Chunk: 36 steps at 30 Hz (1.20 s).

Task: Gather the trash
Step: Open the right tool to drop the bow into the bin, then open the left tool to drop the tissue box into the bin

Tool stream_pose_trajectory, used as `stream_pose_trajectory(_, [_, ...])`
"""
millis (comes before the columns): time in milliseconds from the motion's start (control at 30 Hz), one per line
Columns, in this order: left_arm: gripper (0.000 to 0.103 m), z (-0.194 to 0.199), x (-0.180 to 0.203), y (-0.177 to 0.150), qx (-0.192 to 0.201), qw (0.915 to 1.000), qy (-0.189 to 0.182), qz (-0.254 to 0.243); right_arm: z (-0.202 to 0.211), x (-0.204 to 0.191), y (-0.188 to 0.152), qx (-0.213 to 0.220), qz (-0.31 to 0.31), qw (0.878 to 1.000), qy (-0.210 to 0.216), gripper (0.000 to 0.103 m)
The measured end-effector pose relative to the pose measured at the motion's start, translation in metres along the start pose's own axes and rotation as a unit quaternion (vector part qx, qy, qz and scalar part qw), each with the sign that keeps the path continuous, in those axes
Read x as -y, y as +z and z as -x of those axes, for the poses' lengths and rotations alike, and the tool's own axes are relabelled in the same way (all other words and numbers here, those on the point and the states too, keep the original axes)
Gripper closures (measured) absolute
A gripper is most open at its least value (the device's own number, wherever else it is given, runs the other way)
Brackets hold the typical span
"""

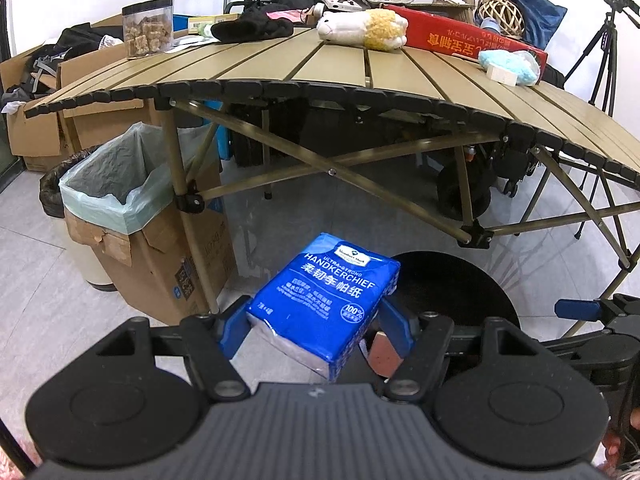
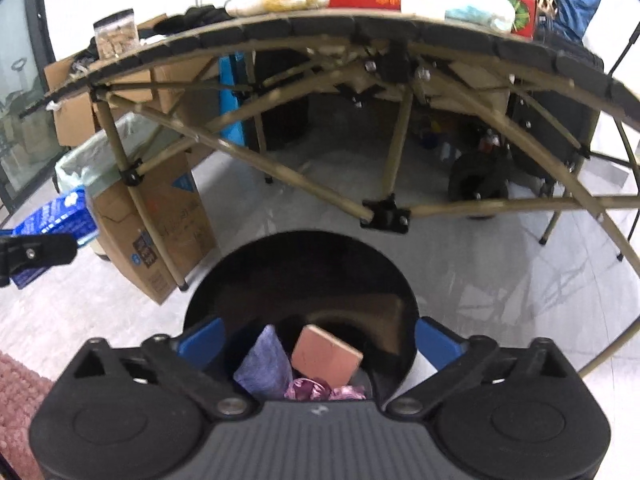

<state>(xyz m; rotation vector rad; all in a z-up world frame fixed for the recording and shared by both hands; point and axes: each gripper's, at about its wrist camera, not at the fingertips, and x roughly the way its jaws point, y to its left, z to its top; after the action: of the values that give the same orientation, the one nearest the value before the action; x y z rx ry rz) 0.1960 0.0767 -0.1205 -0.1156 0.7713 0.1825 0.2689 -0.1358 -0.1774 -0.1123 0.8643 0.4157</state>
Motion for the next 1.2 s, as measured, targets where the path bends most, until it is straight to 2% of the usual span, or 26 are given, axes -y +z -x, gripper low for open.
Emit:
stream_pose_trajectory(367, [0.034,-0.006,0.013,-0.004,-0.015,0.9997,-0.01,-0.018,0.004,0.011,-0.001,-0.021,-0.016,0.999,-0.026,0.0])
stream_pose_trajectory(600, [0.034,-0.013,0.032,-0.01,-0.031,0.9985,-0.026,-0.038,0.011,0.038,-0.002,-0.039,-0.062,0.996,-0.048,0.0])
stream_pose_trajectory(933, [0.034,-0.026,0.059,-0.019,-0.06,0.9951,-0.047,-0.062,0.029,0.07,-0.001,-0.03,-0.117,0.991,-0.062,0.0])
stream_pose_trajectory(1200, [0.034,-0.04,0.085,-0.023,-0.078,0.991,-0.071,-0.083,0.051,0.096,0.001,-0.007,-0.149,0.986,-0.081,0.0])
